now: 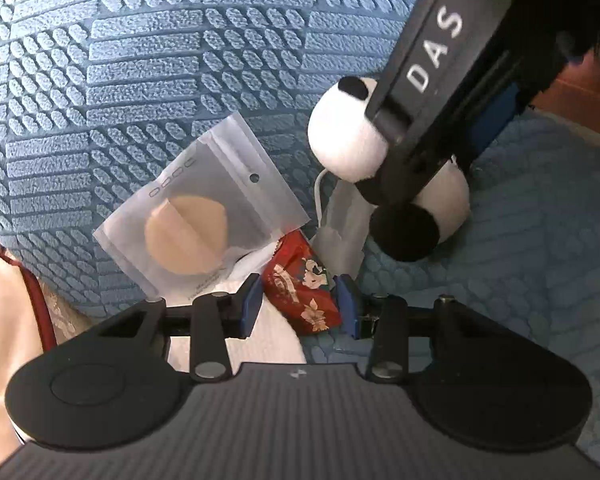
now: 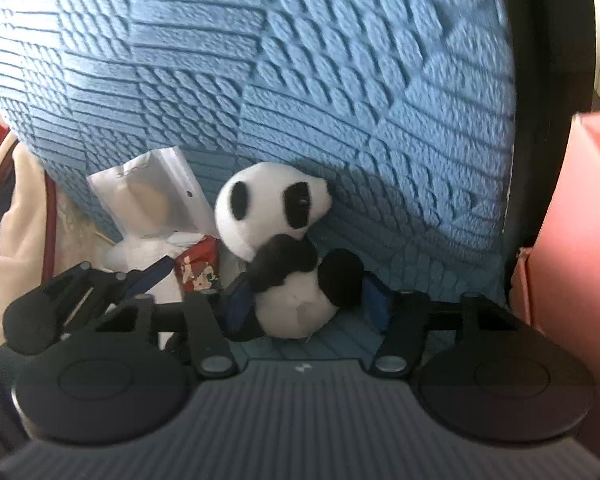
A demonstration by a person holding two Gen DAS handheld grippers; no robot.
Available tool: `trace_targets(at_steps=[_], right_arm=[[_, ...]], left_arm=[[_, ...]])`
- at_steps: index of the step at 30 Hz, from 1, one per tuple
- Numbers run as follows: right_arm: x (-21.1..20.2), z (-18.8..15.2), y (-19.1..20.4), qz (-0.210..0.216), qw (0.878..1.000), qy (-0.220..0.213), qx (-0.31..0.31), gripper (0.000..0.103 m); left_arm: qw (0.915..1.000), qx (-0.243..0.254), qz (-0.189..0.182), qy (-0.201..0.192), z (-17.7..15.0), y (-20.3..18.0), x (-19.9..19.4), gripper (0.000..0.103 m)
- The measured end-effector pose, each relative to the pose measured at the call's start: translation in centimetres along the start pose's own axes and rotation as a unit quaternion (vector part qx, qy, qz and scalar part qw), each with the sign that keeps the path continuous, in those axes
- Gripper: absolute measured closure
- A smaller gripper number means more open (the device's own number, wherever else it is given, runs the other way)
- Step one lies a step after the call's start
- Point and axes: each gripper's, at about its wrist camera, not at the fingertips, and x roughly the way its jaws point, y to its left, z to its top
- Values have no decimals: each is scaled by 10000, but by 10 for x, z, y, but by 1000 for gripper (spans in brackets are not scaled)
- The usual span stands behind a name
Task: Organize soft objects
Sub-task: 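Move the right tool to the panda plush while the left approaches the red packet, then close the right gripper on the panda while the left closes on the red packet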
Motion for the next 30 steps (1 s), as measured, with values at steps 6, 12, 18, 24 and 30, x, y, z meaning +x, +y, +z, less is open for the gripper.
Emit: trace_targets(at_steps=[6,12,18,24,30], right_arm=[[-11,-2,8,-175,9997,-81,-163,49],[-8,-9,8,-250,9995,-34,-213,48],[-10,-13,10,-339,9991,-69,-226,48],[-22,-15,10,-421,9987,-85,-270,48],[-34,-19,13,-474,9980,-123,-388,48]], left_arm=[[10000,4,16,12,3,2,9,55],[9987,-465,-79,182,4,26,10,71],[9935,-1077,-267,248,9,51,17,85],[9850,-1652,-452,216,12,76,12,90],[9768,-2060,-586,67,12,90,-13,93]])
